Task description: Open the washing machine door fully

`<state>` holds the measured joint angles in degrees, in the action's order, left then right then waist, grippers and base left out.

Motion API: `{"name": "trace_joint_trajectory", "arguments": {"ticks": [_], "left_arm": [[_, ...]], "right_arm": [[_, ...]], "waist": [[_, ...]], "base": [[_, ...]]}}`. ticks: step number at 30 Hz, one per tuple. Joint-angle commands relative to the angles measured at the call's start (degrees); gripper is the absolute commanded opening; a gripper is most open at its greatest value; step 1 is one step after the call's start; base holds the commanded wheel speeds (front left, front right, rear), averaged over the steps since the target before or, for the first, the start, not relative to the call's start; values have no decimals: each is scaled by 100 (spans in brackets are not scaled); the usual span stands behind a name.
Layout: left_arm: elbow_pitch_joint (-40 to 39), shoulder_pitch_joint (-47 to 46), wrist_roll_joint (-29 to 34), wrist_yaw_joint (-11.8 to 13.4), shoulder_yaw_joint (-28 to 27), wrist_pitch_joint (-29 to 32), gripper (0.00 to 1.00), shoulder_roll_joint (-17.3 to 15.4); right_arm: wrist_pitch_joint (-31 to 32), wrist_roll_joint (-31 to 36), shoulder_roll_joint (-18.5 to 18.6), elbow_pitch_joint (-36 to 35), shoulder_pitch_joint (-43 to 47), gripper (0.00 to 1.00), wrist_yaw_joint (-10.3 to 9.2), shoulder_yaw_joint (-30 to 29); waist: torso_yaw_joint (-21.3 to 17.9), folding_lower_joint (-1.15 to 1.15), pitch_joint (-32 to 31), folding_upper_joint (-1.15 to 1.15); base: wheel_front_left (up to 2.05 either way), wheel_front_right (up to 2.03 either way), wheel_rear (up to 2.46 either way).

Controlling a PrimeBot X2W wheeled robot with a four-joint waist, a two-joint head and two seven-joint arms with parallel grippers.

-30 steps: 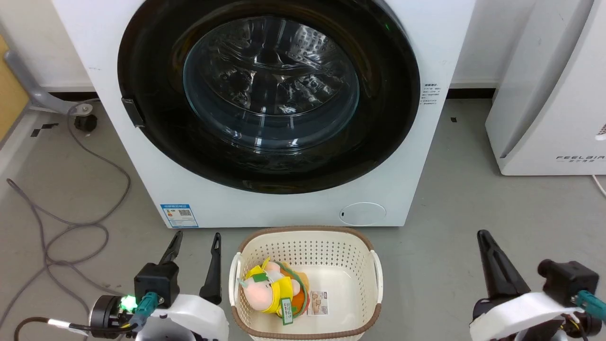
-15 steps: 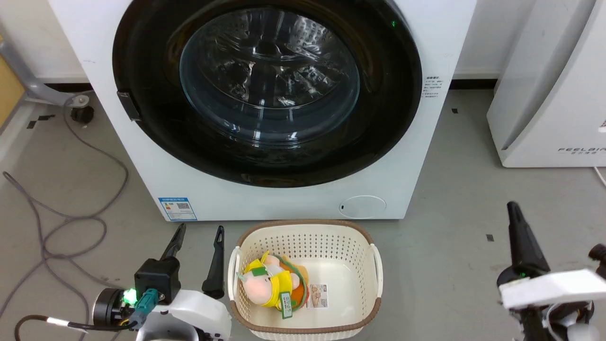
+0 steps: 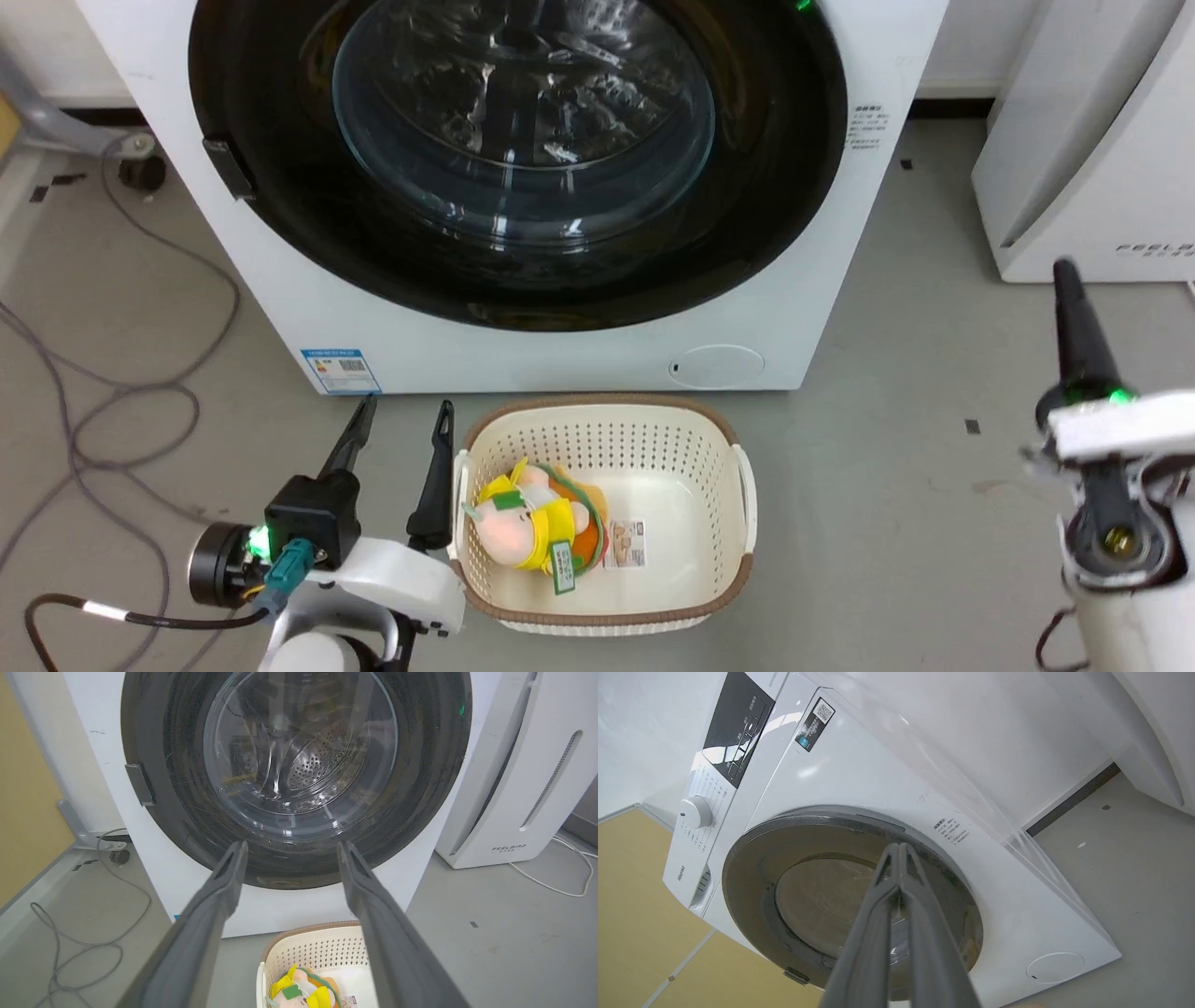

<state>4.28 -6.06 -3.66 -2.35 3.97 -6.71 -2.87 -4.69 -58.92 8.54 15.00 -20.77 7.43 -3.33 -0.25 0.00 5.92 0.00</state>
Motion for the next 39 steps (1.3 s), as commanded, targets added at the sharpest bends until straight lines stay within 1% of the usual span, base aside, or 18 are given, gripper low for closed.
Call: {"name": "trace_joint_trajectory", "arguments": {"ticks": [1, 9, 15, 20, 25, 32, 39], "left_arm": [[-14, -101, -28, -32, 10, -52, 100, -16], [-161, -374, -50, -95, 15, -148, 100, -32], [-238, -555, -72, -145, 50, -220, 100, -34], [-285, -667, -93, -186, 79, -280, 100, -36], [-315, -761, -114, -223, 92, -340, 100, -37], [-316, -884, -139, -273, 100, -423, 100, -37], [-299, -1021, -171, -320, 146, -507, 100, -30]], "right_arm": [[-34, -208, 80, 85, -207, 0, 3, 16], [-98, -970, 545, 765, -1437, 0, 4, 431], [-74, -1450, 827, 1379, -2446, 0, 4, 959], [70, -1798, 973, 1993, -3315, 0, 4, 1505], [389, -2081, 1040, 2640, -4189, 0, 4, 2087], [1041, -2395, 1047, 3506, -5244, 0, 4, 2867], [1685, -2713, 982, 4093, -6068, 0, 5, 3521]], "waist": [[15, 0, 58, 0], [60, 0, 476, 0], [101, 0, 764, 0], [122, 0, 969, 0], [132, 0, 1151, 0], [130, 0, 1376, 0], [133, 0, 1578, 0]], "base": [[0, 0, 0], [0, 0, 0], [0, 0, 0], [0, 0, 0], [0, 0, 0], [0, 0, 0], [0, 0, 0]]}}
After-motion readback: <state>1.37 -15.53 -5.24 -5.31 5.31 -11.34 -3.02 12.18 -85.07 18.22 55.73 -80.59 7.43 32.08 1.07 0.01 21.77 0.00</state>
